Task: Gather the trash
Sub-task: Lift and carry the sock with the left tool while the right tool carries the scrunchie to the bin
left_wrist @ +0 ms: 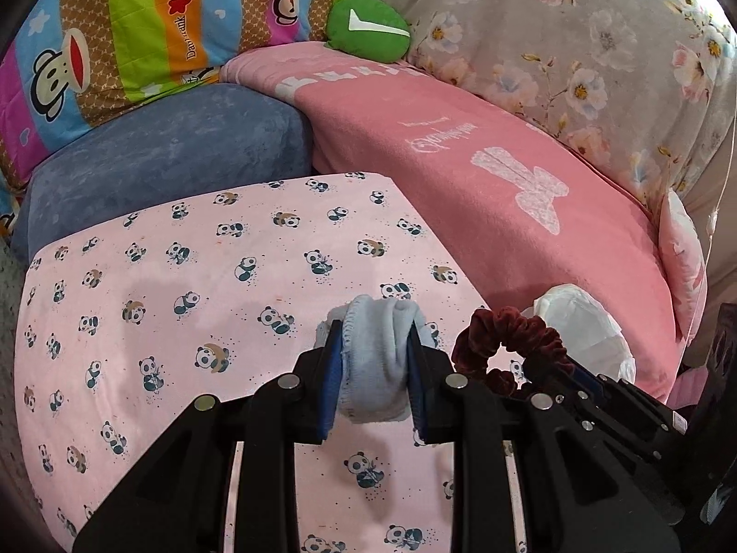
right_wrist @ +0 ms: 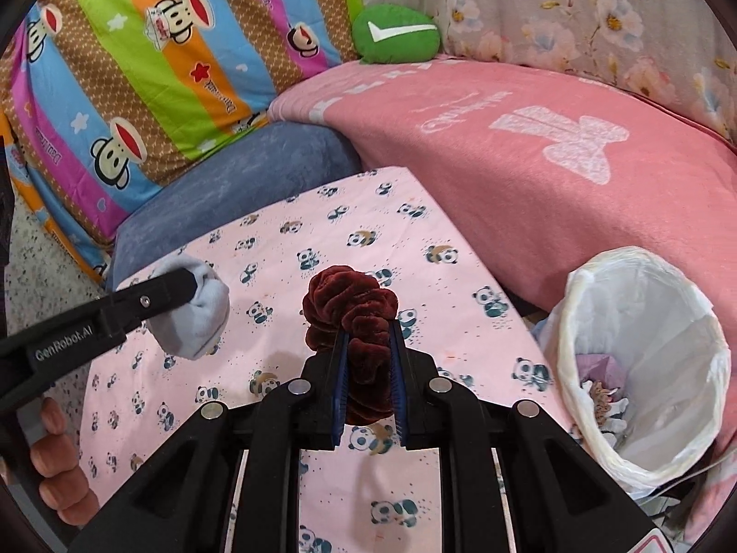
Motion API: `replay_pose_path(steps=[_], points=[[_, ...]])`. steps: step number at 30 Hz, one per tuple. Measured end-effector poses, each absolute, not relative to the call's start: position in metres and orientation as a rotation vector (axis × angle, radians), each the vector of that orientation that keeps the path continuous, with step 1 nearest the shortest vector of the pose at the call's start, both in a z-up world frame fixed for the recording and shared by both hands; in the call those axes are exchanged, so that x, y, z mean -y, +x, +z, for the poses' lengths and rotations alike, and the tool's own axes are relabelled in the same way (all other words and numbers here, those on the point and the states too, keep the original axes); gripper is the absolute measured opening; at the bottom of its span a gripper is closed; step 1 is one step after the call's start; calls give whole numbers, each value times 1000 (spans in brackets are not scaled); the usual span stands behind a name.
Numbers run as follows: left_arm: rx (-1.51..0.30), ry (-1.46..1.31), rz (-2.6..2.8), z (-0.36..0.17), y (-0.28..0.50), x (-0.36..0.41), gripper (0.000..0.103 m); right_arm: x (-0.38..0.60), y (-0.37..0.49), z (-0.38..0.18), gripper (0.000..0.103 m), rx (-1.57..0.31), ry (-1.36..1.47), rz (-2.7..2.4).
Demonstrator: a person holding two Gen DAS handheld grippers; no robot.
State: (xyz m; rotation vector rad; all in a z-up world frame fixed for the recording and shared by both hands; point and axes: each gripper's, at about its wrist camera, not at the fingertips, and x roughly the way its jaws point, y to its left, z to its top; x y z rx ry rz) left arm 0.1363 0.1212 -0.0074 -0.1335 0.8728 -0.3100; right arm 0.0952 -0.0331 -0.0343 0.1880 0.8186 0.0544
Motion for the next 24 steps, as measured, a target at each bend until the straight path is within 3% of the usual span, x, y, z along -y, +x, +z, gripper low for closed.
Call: replay_pose_path(steps=[24], points=[[-824, 26, -491, 17, 101, -8, 24, 136, 27, 13, 16, -680, 241, -96]])
